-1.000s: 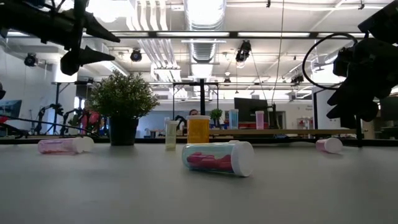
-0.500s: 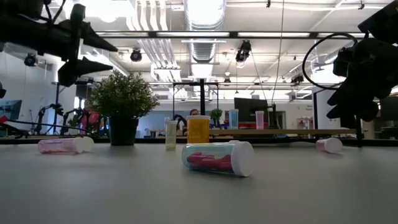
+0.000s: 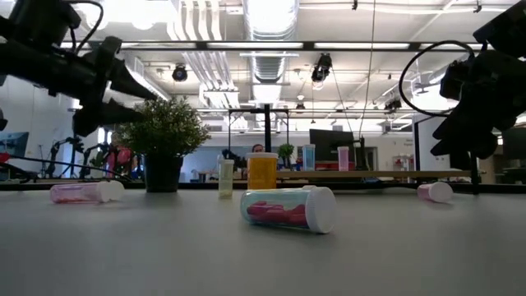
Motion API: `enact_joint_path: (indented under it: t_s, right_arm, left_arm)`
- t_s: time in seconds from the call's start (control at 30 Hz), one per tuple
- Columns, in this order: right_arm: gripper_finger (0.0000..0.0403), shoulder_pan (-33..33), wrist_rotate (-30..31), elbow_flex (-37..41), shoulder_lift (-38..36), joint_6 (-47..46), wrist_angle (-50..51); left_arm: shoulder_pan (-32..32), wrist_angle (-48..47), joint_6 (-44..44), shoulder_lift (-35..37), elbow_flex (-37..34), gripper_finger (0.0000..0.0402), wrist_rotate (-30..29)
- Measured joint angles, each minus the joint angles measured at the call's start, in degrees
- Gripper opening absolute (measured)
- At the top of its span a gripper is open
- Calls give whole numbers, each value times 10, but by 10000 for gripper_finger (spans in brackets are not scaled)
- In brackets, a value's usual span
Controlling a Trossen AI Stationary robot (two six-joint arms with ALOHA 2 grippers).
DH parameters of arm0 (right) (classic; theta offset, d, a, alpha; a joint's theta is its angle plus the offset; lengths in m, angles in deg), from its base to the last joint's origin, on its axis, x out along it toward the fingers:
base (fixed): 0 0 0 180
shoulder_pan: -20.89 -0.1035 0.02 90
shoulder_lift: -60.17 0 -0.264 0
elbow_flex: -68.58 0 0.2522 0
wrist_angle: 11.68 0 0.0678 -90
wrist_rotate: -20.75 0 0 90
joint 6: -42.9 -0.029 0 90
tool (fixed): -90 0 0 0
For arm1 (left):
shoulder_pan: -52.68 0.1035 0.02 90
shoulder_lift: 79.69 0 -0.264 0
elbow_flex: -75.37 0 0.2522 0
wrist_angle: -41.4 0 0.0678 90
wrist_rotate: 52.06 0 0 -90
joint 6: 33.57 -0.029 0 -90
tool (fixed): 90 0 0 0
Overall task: Pick and place medicine bottles onto shelf by color
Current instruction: Put the middle orange pill bottle on the shelf
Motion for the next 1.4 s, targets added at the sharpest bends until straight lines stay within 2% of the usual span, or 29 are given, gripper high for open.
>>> enact_joint_path:
  t_s: [0.1, 0.23, 0.53, 0.97, 1.2, 1.4]
  right_arm:
    - [206, 0, -29, 0, -2, 2, 3]
    - [206, 0, -32, 0, -2, -28, -14]
    - [206, 0, -31, 0, -1, -185, -85]
    - [206, 0, -28, 0, -1, -170, -89]
    - [206, 0, -23, 0, 0, -187, -104]
    - [206, 0, 41, 0, 0, -196, -110]
  left_arm:
    - [0, 0, 0, -10, -10, 231, 0]
    - [0, 0, 0, -25, -24, 231, 0]
    - [0, -1, -6, -69, -27, 231, 0]
    - [0, 1, -6, -142, -29, 231, 0]
    - [0, 56, -8, -101, -82, 231, 5]
    - [0, 74, -8, -55, -82, 231, 6]
